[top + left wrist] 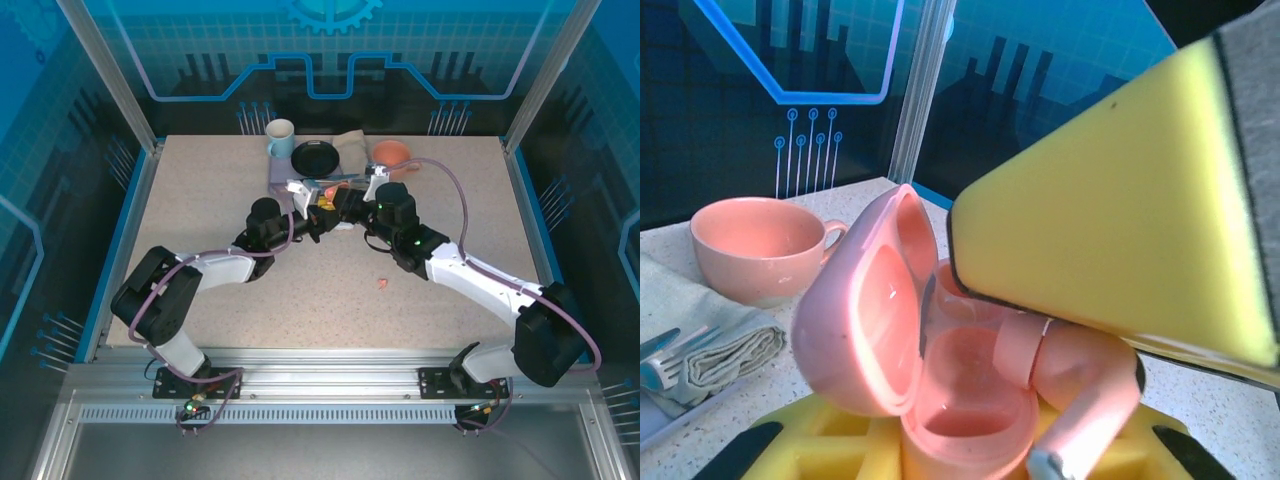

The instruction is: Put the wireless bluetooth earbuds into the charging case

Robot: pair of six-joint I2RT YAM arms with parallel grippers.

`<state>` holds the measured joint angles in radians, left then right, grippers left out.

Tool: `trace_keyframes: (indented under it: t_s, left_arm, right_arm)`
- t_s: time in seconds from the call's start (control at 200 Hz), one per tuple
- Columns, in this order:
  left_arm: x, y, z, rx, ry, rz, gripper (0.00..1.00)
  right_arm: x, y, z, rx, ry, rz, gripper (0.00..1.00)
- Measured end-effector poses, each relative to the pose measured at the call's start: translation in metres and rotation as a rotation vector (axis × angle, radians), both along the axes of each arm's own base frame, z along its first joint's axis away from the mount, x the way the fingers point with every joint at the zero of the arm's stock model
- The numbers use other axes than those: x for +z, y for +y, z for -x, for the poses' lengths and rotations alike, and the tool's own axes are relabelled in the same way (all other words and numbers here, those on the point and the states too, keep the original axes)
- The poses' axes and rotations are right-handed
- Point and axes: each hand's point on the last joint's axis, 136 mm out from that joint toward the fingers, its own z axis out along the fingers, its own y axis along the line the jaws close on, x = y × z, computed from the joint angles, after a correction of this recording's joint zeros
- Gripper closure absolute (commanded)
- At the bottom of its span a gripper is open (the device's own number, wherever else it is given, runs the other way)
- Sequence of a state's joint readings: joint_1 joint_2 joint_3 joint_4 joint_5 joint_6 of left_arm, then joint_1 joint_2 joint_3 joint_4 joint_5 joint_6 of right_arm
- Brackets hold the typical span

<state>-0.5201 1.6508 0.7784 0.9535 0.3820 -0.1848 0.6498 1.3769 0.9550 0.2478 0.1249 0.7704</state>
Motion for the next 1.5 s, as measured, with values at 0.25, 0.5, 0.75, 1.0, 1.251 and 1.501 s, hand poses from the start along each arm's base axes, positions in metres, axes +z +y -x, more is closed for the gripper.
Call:
trace_keyframes:
  t_s: [0.25, 0.5, 0.75, 1.0, 1.251, 1.501]
  left_arm:
    - [-0.017, -0.001, 0.007, -0.010, 0.036, -0.021, 1.00]
    - [-0.029, 0.000, 0.013, -0.014, 0.062, -0.036, 1.00]
    - [-0.046, -0.001, 0.024, -0.029, 0.096, -0.056, 1.00]
    - [-0.060, 0.001, 0.031, -0.033, 0.124, -0.074, 1.00]
    - [-0.078, 0.002, 0.033, -0.031, 0.189, -0.124, 1.00]
    - [-0.102, 0.011, 0.039, -0.004, 0.270, -0.319, 1.00]
  right_arm:
    - [-0.018, -0.003, 0.003, -0.014, 0.039, 0.021, 0.89]
    - [-0.031, -0.005, 0.003, -0.026, 0.070, 0.040, 0.89]
    - [-0.043, -0.008, 0.005, -0.034, 0.102, 0.046, 0.75]
    - [-0.045, -0.014, 0.013, -0.027, 0.137, 0.064, 0.68]
    - [-0.053, -0.024, 0.030, -0.013, 0.198, 0.099, 0.67]
    - [-0.093, -0.046, 0.045, -0.046, 0.300, 0.160, 0.67]
